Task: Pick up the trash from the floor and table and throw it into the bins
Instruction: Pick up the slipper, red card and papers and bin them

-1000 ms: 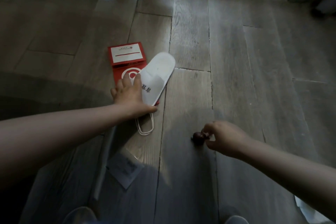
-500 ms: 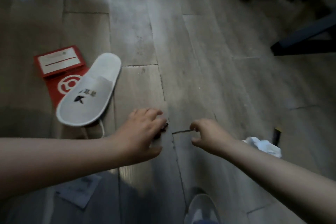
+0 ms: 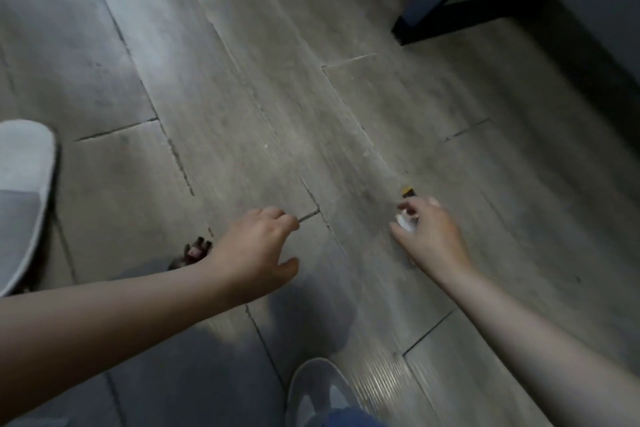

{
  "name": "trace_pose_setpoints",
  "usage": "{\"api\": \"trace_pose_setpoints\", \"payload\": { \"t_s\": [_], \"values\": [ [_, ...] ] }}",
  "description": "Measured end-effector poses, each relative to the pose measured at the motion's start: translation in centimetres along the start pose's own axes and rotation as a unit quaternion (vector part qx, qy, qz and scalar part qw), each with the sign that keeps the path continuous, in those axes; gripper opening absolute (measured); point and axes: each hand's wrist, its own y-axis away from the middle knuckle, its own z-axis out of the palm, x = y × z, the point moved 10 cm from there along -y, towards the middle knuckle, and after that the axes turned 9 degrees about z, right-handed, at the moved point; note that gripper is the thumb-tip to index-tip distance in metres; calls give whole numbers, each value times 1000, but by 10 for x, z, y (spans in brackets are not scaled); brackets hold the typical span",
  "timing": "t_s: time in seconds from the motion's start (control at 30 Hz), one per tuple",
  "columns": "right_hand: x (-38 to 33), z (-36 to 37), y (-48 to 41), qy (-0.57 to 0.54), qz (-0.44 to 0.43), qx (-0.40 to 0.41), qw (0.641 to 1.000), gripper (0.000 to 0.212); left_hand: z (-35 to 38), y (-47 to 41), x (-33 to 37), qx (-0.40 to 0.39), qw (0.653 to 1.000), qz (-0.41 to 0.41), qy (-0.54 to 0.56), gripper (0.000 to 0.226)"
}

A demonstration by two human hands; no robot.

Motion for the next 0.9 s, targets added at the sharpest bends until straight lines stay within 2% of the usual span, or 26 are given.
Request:
{"api": "trace_pose_setpoints", "payload": {
  "t_s": [0.1,0.17,0.2,0.27,0.37,0.43,0.53,0.67,0.7,0.83,0.9],
  "values": [
    [7,-40,-2,-71,-8,123,990,27,-3,-4,-3,15,1000,-4,15,47],
    [12,-55,-6,-60,-16,165,984,36,-8,-4,-7,31,999,-12,27,42],
    [18,-56,-12,-40,-7,157,987,46,-9,-3,-8,37,999,-15,31,41],
    [43,-42,-25,5,51,89,995,72,-11,-3,-10,47,998,-18,31,40],
    [78,0,-31,-22,128,-75,989,108,-12,-1,-10,52,998,-22,23,39],
    [84,26,-29,-13,118,-141,983,118,-12,-1,-10,52,998,-23,14,39],
    [85,51,-34,13,102,-158,982,122,-14,-2,-11,47,999,-24,-3,40],
    [79,56,-47,69,93,-126,985,112,-20,-1,-14,37,999,-17,-28,42],
    [76,53,-51,68,88,-111,988,104,-21,1,-16,31,999,-12,-35,43],
    [42,52,-52,12,48,-79,996,50,-32,19,-30,23,999,3,-49,42],
    [13,59,-41,-8,7,-78,997,36,-35,34,-41,21,998,-3,-53,41]
  ]
}}
